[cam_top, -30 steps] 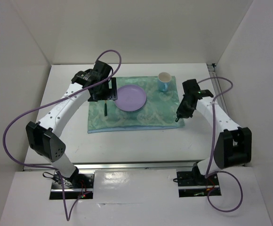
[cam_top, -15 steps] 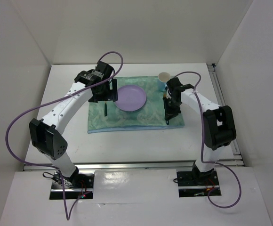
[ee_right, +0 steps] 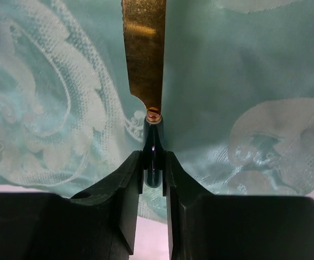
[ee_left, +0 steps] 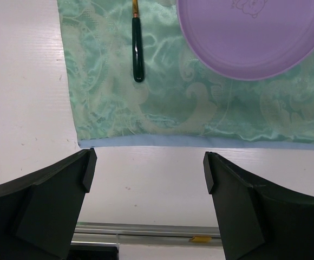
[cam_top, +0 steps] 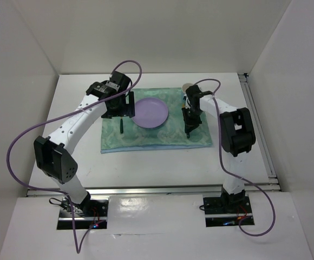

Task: Set the dinner table for one person

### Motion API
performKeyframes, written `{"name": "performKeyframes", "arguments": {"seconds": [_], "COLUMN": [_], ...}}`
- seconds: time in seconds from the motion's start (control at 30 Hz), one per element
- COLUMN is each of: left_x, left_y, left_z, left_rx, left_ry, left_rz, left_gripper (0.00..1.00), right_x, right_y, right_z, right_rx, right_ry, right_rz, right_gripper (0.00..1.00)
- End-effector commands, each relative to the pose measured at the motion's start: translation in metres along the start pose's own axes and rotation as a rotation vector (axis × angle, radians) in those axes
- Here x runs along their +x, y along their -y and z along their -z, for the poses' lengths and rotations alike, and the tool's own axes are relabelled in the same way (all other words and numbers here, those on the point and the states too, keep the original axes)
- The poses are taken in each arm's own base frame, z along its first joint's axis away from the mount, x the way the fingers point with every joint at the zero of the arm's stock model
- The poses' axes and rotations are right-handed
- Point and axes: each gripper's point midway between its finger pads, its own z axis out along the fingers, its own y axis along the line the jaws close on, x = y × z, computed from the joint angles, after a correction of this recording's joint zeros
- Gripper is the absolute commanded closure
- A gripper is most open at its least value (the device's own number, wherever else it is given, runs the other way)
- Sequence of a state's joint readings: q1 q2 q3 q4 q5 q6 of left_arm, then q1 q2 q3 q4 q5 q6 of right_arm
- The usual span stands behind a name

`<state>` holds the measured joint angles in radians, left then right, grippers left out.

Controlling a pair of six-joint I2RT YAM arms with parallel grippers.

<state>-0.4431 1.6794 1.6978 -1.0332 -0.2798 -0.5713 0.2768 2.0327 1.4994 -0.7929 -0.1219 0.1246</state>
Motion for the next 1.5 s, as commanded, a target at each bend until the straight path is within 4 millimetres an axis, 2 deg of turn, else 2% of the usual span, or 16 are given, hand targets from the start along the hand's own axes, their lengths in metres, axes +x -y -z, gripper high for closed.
{"name": "performKeyframes", "arguments": {"seconds": [0.0,0.23,0.33,0.4,0.5,0.63,0.77,0.83,0.9,0.93,0.97,1.0,1.03,1.17,1.27,1.47], "left_x": [0.0,0.001,0.001,0.001,0.002,0.0,-0.003,-0.007,-0.01,-0.012,-0.012,-0.015,-0.019,-0.031,-0.037,-0.034], "left_y": [-0.005,-0.006,-0.008,-0.008,-0.009,-0.01,-0.012,-0.014,-0.02,-0.02,-0.026,-0.026,-0.033,-0.045,-0.047,-0.047], "left_z": [-0.001,0.001,0.001,0.001,0.004,0.01,0.016,0.021,0.026,0.033,0.036,0.041,0.044,0.069,0.08,0.091], "left_rx": [-0.021,-0.021,-0.029,-0.029,-0.03,-0.025,-0.028,-0.037,-0.047,-0.038,-0.037,-0.02,-0.026,0.003,0.025,0.066], "left_ry": [0.003,0.003,0.008,0.008,0.006,0.014,0.029,0.042,0.051,0.069,0.066,0.076,0.086,0.16,0.198,0.212], "left_rz": [-0.018,-0.018,-0.018,-0.018,-0.019,-0.016,-0.013,-0.011,-0.001,0.013,0.026,0.039,0.058,0.107,0.125,0.145], "left_gripper": [0.0,0.0,0.0,0.0,0.0,0.0,0.0,0.0,0.0,0.0,0.0,0.0,0.0,0.0,0.0,0.0], "right_x": [-0.02,-0.019,-0.019,-0.022,-0.026,-0.035,-0.043,-0.048,-0.05,-0.045,-0.044,-0.042,-0.027,0.012,0.035,0.057], "right_y": [0.003,0.008,0.009,0.008,0.006,-0.001,-0.002,-0.006,0.001,0.005,0.024,0.032,0.053,0.087,0.09,0.087], "right_z": [0.003,-0.005,-0.005,0.001,0.01,0.037,0.078,0.109,0.135,0.156,0.168,0.179,0.196,0.215,0.219,0.235], "right_rx": [-0.011,0.004,0.016,0.013,0.008,-0.013,0.007,0.015,0.066,0.089,0.189,0.229,0.327,0.428,0.43,0.384], "right_ry": [0.037,0.036,0.038,0.053,0.079,0.129,0.205,0.273,0.344,0.398,0.452,0.496,0.528,0.52,0.517,0.597], "right_rz": [-0.007,-0.084,-0.106,-0.113,-0.11,-0.122,-0.127,-0.138,-0.183,-0.209,-0.258,-0.331,-0.385,-0.532,-0.56,-0.588], "right_gripper": [1.0,1.0,0.83,0.63,0.5,0.42,0.38,0.27,0.09,0.04,0.0,0.0,0.0,0.0,0.0,0.0]}}
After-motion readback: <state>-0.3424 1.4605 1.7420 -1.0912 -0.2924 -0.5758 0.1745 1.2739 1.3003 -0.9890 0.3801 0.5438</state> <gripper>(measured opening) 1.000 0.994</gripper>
